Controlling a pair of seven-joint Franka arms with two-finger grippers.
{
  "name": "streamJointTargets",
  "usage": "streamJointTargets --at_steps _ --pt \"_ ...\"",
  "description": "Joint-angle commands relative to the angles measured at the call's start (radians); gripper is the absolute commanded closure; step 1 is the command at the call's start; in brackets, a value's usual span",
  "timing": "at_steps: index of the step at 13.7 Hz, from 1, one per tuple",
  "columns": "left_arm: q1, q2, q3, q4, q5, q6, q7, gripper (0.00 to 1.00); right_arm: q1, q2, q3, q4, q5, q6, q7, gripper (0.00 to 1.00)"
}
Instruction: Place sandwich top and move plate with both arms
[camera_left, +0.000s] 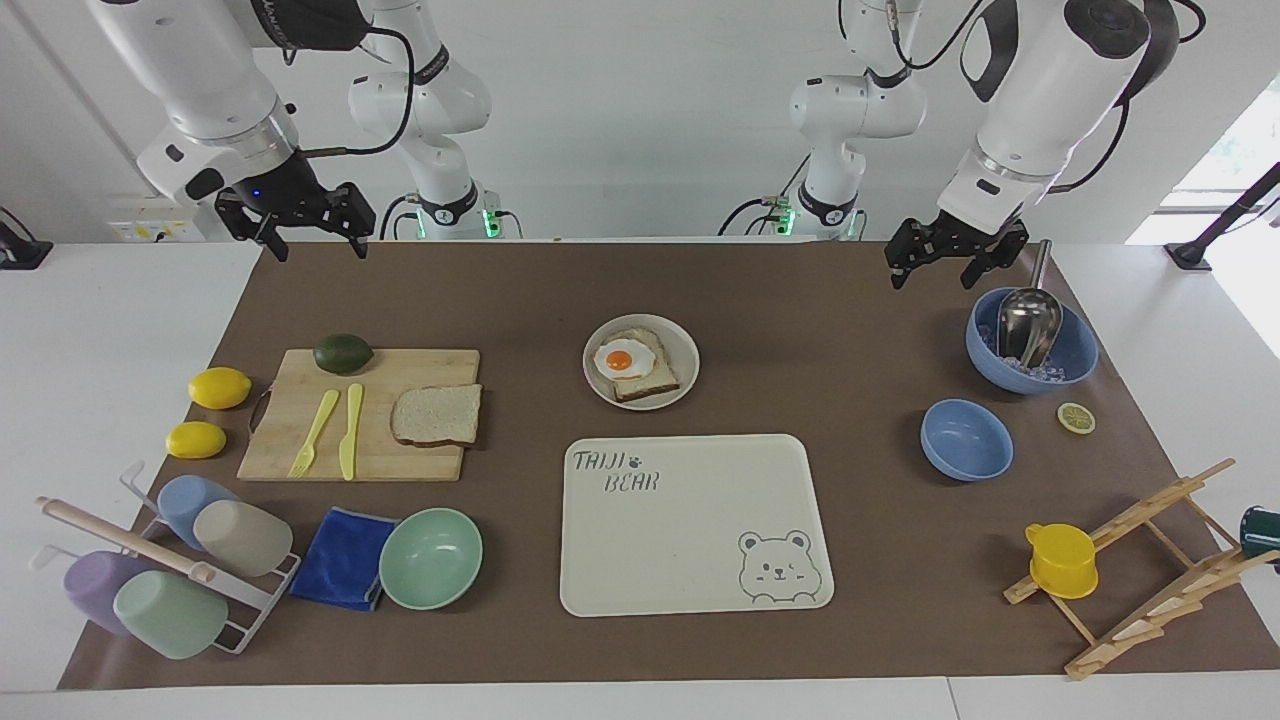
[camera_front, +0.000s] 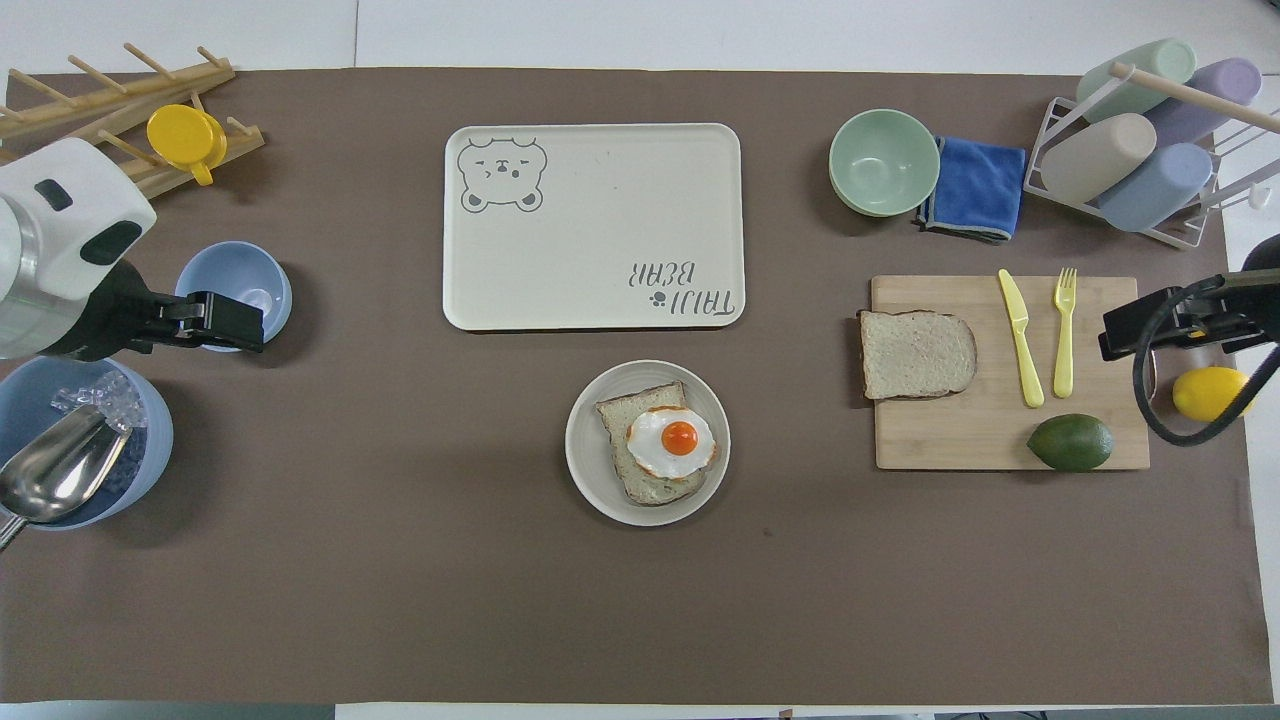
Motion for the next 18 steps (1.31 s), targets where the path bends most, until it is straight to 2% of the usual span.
streamJointTargets --at_steps 1,9,10,12,14,15,17,18 --pt "-0.003 -0.003 0.001 0.005 0.018 0.009 -0.011 0.00 -0.017 0.006 0.014 0.006 -0.005 0.006 0.021 0.00" --pt "0.003 -0.004 0.003 0.003 0.015 0.013 -0.010 0.00 -0.032 -0.003 0.014 -0.011 -0.008 0.012 -0.008 0.00" --pt "0.006 -0.006 0.003 0.002 0.015 0.016 -0.010 0.00 -0.029 0.004 0.035 -0.023 -0.050 0.015 -0.004 0.00" --pt "0.006 -0.004 0.004 0.002 0.015 0.025 -0.011 0.00 -0.029 0.033 0.185 -0.054 -0.211 0.040 0.103 0.00" --pt "0.006 -0.006 0.006 -0.003 0.015 0.032 -0.010 0.00 -0.019 0.154 0.319 -0.052 -0.369 0.044 0.308 0.00" --pt "0.006 -0.006 0.006 -0.001 0.015 0.035 -0.010 0.00 -0.012 0.206 0.356 -0.061 -0.428 0.063 0.394 0.00" --pt "0.006 -0.004 0.004 0.002 0.015 0.035 -0.010 0.00 0.004 0.242 0.371 -0.159 -0.489 0.173 0.474 0.00" --pt "0.006 -0.004 0.004 0.002 0.013 0.035 -0.010 0.00 0.042 0.283 0.371 -0.172 -0.524 0.192 0.520 0.00"
